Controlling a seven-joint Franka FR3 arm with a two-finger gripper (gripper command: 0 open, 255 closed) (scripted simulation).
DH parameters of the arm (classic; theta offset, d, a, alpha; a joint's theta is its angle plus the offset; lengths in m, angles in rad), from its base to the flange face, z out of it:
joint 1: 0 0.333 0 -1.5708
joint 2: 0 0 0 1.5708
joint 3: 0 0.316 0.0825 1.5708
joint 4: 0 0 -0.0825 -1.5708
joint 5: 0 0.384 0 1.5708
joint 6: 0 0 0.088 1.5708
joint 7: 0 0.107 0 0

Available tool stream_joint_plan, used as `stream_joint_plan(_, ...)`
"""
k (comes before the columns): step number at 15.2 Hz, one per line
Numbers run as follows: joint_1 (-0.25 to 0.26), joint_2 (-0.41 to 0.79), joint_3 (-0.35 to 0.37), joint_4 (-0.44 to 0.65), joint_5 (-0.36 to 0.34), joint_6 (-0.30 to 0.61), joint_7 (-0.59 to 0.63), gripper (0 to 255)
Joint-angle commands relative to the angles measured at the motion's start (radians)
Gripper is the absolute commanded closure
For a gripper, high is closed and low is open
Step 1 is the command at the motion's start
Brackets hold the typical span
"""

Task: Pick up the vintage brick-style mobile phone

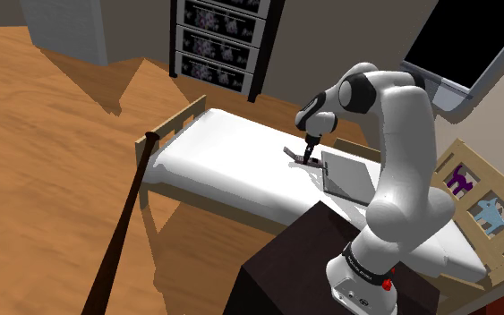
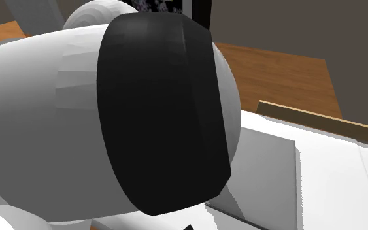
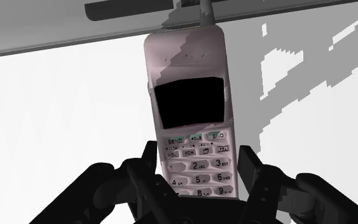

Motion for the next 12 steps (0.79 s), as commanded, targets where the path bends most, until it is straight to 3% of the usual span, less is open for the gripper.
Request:
stream_joint_plan(1, 0.0, 0.0, 0.0, 0.0, 0.0, 0.0, 0.0, 255)
stream_joint_plan(12, 0.029, -0.098, -0.036, -0.009, -0.04, -0.087, 0.017, 255)
